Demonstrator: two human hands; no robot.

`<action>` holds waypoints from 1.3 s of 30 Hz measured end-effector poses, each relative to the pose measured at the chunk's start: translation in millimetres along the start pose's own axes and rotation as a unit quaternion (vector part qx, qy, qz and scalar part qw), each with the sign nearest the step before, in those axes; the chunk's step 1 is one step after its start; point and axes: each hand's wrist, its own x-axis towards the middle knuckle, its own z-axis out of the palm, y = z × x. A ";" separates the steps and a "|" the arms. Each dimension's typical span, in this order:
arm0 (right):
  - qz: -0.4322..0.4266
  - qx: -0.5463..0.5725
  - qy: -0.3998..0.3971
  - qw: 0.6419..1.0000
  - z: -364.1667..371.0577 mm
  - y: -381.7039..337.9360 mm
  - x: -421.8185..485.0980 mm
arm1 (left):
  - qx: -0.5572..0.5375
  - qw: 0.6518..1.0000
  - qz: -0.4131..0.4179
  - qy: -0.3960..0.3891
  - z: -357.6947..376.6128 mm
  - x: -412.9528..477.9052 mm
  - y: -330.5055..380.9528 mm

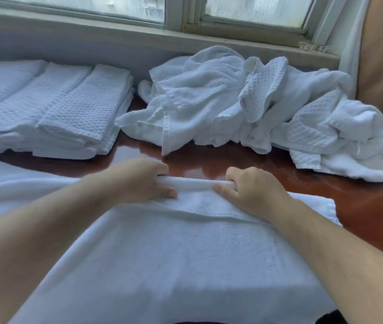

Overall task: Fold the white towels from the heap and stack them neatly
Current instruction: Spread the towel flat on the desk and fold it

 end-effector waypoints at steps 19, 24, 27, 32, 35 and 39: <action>-0.028 0.138 0.046 0.989 10.1 -109.4 50.5 | -0.009 0.987 -0.019 0.157 5.5 -15.2 -51.3; -0.115 0.045 -0.017 0.992 15.0 -160.4 51.3 | 0.133 0.991 -0.032 0.013 -26.8 -77.0 -106.0; -0.133 0.022 -0.014 0.991 20.8 -189.9 58.4 | 0.105 0.992 -0.060 -0.028 -35.6 -104.2 -130.6; -0.106 0.051 0.037 0.992 33.4 -226.4 71.5 | 0.064 0.990 -0.120 -0.021 -42.2 -130.5 -160.1; -0.097 0.040 0.097 0.990 44.3 -237.2 71.6 | 0.053 0.992 -0.115 -0.006 -36.3 -135.9 -167.4; -0.105 0.150 0.193 0.964 51.0 -234.6 64.0 | 0.025 0.979 -0.199 0.031 -35.8 -144.3 -156.6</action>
